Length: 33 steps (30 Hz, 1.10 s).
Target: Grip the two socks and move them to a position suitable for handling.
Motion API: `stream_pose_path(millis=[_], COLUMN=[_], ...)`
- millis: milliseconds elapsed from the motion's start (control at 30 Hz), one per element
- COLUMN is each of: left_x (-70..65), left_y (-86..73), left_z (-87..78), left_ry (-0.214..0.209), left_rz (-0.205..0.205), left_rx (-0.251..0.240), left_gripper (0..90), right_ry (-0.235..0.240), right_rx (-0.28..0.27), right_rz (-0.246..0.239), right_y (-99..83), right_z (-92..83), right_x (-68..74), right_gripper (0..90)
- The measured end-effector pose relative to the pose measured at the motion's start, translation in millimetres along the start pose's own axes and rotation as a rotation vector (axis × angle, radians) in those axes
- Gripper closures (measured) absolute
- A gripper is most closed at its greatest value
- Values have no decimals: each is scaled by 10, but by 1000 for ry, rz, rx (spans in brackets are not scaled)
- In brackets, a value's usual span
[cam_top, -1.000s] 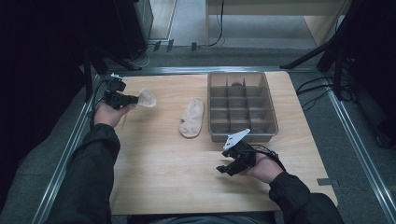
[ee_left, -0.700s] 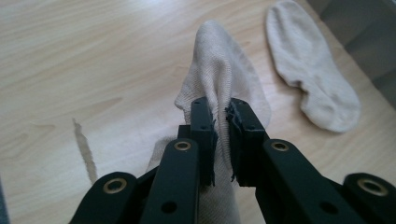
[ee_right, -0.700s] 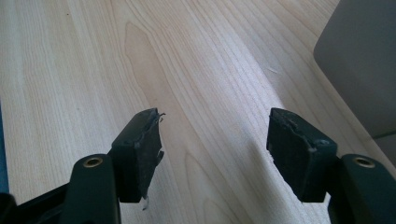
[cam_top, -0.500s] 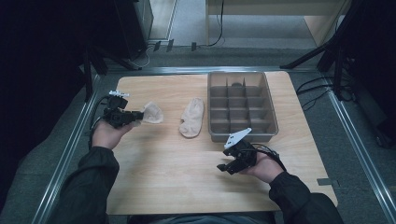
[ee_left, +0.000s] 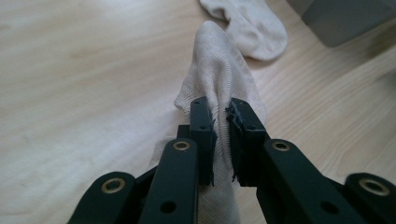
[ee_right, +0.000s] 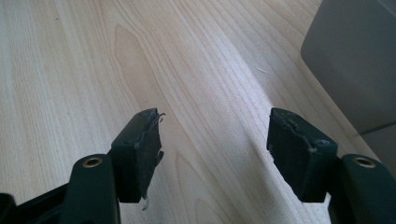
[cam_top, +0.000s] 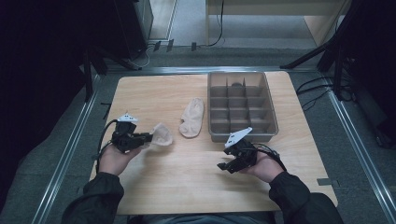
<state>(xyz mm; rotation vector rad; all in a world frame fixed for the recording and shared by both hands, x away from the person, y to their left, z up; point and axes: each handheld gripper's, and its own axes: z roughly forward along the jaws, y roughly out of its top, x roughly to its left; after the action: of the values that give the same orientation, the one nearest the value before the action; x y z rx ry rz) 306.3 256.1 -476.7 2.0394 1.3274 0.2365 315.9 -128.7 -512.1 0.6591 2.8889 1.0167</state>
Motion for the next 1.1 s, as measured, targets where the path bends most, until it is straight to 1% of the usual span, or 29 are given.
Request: stream_pose_path(millis=[33,100,133,200,267,300,333,400,500,533,633,667,700,767,800,867,900,1000,1067,1100], left_x=[-18,-48,-55,-73,-97,-106,-114,-129,-156,-159,-141,-127,-120,-111,-104,-76,-58,-20,-15,-17], left_y=[-44,-92,-110,-150,-196,-214,-227,-260,-294,-301,-319,-325,-334,-347,-355,-360,-362,-359,-352,-349], left_z=[32,65,74,81,97,106,110,119,144,154,194,208,225,243,253,273,278,271,262,255], left_ry=[-8,-9,-19,-41,-55,-53,-48,-55,-52,-44,-44,-54,-53,-47,-34,-33,-33,-41,-35,-32], left_rz=[6,11,13,8,18,24,26,24,49,59,57,55,53,66,68,48,42,12,6,10], left_rx=[12,22,29,21,32,45,48,48,52,52,54,59,66,74,74,89,92,88,82,77], left_gripper=[801,799,798,795,793,790,790,784,777,773,765,761,756,735,727,656,636,551,501,498], right_ry=[0,-1,-1,-1,-1,0,1,0,3,2,2,4,5,4,3,2,2,2,3,3], right_rx=[1,1,0,-2,-2,-2,-1,2,4,3,7,8,9,9,10,11,11,12,14,14], right_rz=[0,0,2,-1,0,0,0,0,-3,-6,-6,-8,-9,-11,-11,-12,-12,-13,-14,-15], right_y=[0,1,1,2,3,3,2,2,4,5,8,8,9,9,8,8,8,8,8,8], right_z=[1,2,4,6,3,4,5,7,12,15,20,22,24,26,26,29,29,31,33,33], right_x=[0,0,0,0,2,2,2,7,15,15,20,19,21,22,23,22,23,24,24,22], right_gripper=[349,349,349,349,349,349,349,348,349,349,349,349,349,349,348,349,348,348,349,348])
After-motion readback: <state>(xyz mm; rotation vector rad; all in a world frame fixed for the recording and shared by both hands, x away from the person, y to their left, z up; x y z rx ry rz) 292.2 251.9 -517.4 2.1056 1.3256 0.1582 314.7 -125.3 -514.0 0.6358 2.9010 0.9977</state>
